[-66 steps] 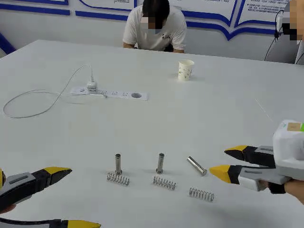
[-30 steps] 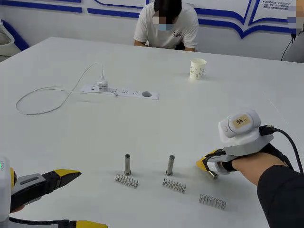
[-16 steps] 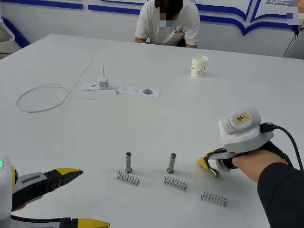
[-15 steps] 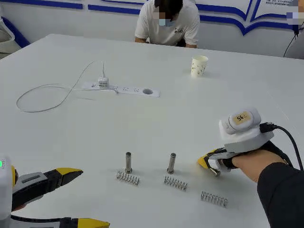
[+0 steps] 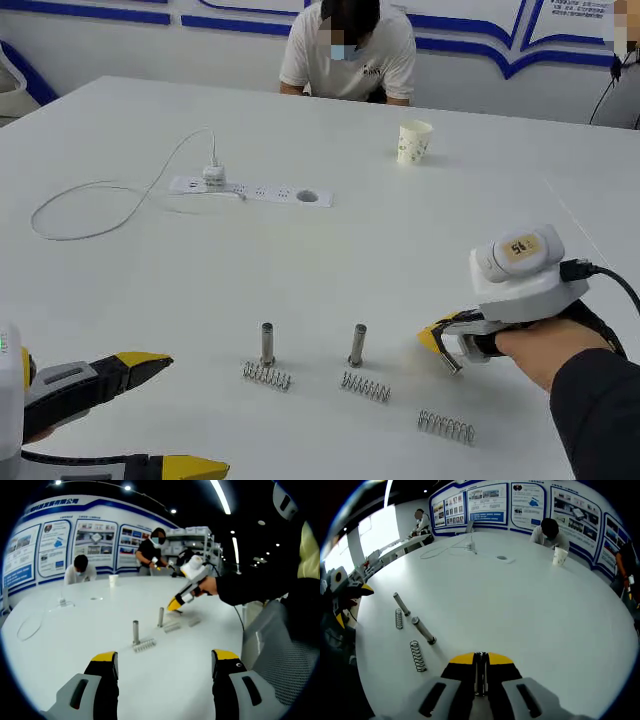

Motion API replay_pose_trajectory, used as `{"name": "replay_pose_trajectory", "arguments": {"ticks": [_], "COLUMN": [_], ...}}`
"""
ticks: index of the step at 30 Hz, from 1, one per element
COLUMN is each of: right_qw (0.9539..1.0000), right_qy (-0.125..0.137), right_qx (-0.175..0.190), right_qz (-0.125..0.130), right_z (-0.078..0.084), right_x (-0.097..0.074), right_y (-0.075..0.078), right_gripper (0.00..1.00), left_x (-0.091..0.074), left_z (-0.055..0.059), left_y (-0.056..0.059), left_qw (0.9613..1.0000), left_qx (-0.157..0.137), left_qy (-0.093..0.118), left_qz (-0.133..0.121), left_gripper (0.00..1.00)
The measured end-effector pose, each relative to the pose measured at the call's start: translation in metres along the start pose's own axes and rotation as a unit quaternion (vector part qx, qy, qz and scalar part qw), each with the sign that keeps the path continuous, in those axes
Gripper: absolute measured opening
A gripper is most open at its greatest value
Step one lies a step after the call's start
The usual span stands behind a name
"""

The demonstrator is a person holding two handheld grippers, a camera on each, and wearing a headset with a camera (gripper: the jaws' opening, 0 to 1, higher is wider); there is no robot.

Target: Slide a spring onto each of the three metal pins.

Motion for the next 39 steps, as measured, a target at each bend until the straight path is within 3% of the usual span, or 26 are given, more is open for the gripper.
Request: {"name": "replay_pose_trajectory", "arguments": {"ticks": [7, 16, 39], "right_qw": [0.9997, 0.9992, 0.9986], "right_qy": [0.022, 0.038, 0.05], "right_qx": [-0.005, -0.006, -0.001], "right_qz": [0.006, 0.011, 0.014], "right_z": [-0.002, -0.001, 0.003], "right_x": [-0.016, -0.023, -0.031], "right_y": [-0.004, -0.007, -0.009], "right_gripper": [0.09, 0.09, 0.09], "left_x": [-0.001, -0.001, -0.004], "left_z": [-0.001, -0.002, -0.003], "left_y": [0.0, 0.0, 0.0], "left_qw": [1.0, 1.0, 0.9999], "left_qx": [0.003, 0.005, 0.008], "left_qy": [0.0, 0.0, -0.001], "left_qz": [-0.001, -0.002, -0.006], "left_gripper": [0.77, 0.77, 0.77]}}
Point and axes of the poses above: the centre of the closed fingertips' face, and the gripper's own axes: x roughly forward along the fingers, y roughly to its right, z roughly out of its underside, the point moved 4 cm from there along -x, roughly backward along the fingers, and after that the axes turned 2 degrees about x, right-handed, at the moved point
